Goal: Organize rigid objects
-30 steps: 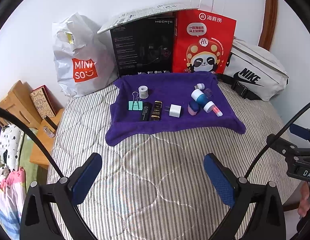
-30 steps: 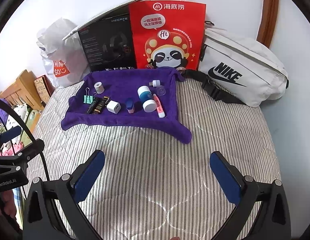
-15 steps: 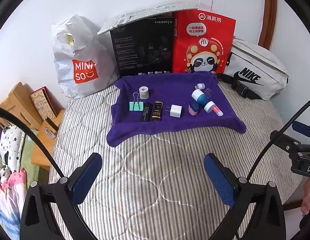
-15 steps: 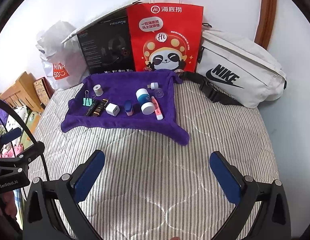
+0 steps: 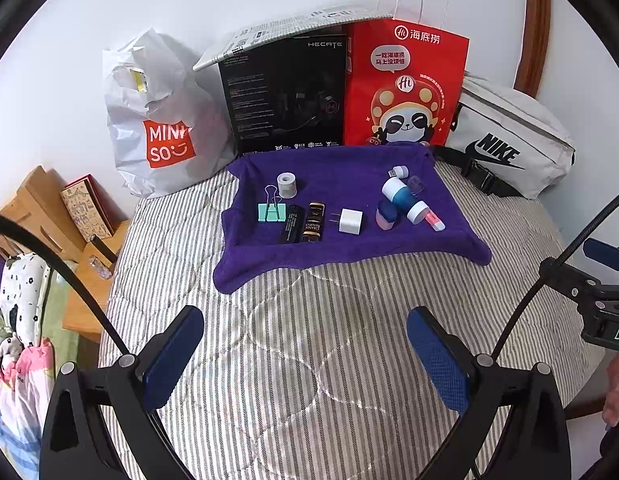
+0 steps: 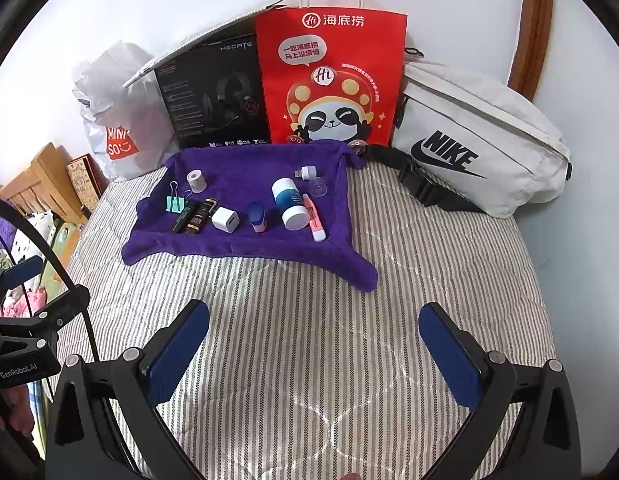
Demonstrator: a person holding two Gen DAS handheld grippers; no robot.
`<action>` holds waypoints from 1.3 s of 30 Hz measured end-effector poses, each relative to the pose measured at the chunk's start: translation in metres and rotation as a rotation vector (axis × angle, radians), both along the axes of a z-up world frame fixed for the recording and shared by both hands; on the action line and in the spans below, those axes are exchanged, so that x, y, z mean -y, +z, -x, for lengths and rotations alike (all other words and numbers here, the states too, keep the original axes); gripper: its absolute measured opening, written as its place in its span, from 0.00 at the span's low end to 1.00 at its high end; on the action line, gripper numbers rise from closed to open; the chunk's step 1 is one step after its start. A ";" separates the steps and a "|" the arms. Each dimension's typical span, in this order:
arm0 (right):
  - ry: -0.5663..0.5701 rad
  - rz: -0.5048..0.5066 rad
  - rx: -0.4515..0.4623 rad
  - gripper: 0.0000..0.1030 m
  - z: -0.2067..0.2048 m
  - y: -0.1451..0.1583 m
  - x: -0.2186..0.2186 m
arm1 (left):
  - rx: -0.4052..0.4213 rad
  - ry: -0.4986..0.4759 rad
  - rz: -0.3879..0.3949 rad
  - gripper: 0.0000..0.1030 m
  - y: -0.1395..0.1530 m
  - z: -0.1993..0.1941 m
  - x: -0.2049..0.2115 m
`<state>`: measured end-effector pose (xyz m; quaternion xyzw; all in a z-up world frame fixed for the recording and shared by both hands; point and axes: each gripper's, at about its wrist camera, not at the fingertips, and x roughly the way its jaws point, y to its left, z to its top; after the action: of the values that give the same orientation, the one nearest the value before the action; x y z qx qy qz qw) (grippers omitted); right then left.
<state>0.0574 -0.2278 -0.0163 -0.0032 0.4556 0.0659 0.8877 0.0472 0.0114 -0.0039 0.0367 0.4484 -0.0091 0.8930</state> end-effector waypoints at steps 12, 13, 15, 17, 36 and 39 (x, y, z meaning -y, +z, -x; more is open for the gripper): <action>-0.001 0.004 0.000 1.00 0.001 0.000 0.000 | 0.001 -0.004 -0.001 1.00 0.000 0.001 0.001; -0.001 0.005 0.001 1.00 0.001 0.000 0.000 | 0.001 -0.001 -0.002 1.00 0.000 0.002 0.001; 0.000 0.003 0.000 1.00 0.001 0.000 0.000 | 0.001 -0.004 -0.001 1.00 0.000 0.001 0.001; 0.000 0.003 0.001 1.00 0.001 0.000 0.000 | -0.002 -0.005 -0.003 1.00 -0.001 0.001 0.001; -0.001 0.009 0.002 1.00 0.002 0.001 0.001 | -0.001 -0.018 -0.010 1.00 0.000 0.001 -0.001; -0.002 0.010 0.001 1.00 0.002 0.001 0.000 | -0.002 -0.022 -0.006 1.00 -0.001 0.000 -0.003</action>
<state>0.0552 -0.2283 -0.0150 -0.0071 0.4554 0.0629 0.8880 0.0470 0.0139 -0.0044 0.0445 0.4490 -0.0176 0.8922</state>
